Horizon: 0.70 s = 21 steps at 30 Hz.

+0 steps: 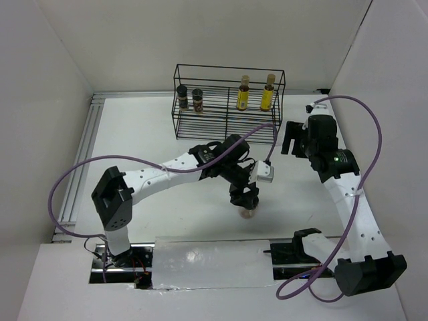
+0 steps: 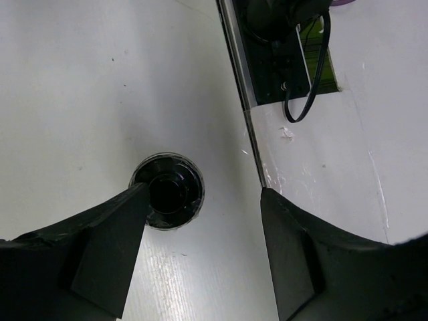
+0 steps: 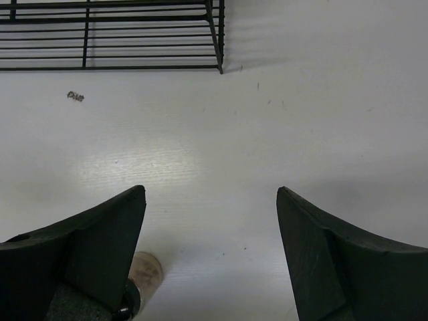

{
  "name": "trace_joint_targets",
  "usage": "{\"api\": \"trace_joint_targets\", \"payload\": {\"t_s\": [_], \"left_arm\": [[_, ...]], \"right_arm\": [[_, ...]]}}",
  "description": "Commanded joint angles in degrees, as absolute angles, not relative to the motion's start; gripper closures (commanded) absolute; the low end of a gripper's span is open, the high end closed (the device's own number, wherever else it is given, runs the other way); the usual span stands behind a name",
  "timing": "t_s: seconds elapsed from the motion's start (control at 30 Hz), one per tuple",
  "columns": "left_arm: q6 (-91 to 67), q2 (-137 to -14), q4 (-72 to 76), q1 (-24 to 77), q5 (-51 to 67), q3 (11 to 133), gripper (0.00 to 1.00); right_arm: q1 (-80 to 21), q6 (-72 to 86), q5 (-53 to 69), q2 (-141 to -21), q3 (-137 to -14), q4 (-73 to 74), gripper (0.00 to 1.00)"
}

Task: Organize the condiment bottles

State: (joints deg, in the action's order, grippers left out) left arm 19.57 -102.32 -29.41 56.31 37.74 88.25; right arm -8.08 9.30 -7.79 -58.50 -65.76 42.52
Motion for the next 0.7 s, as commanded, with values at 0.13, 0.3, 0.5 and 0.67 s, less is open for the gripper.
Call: {"api": "trace_joint_targets", "payload": {"t_s": [0.13,0.3,0.5,0.67], "left_arm": [[20.83,-103.71,-22.6,56.51,35.78,86.4,0.21],[19.6,-106.08,-22.85,56.78,34.01,89.38,0.24],[21.0,-105.47,-22.24,56.95,33.05,86.58,0.3],[19.87,-105.56,-21.8,57.04,31.9,86.04,0.52]], "right_arm": [[-7.47,8.26,-9.67,-55.37,-64.95,44.39,0.14],[-7.56,8.0,-9.58,-55.55,-65.04,44.56,0.14],[-7.47,7.65,-10.28,-55.28,-65.13,44.65,0.14],[-7.56,7.82,-10.46,-55.46,-65.3,44.65,0.14]]}}
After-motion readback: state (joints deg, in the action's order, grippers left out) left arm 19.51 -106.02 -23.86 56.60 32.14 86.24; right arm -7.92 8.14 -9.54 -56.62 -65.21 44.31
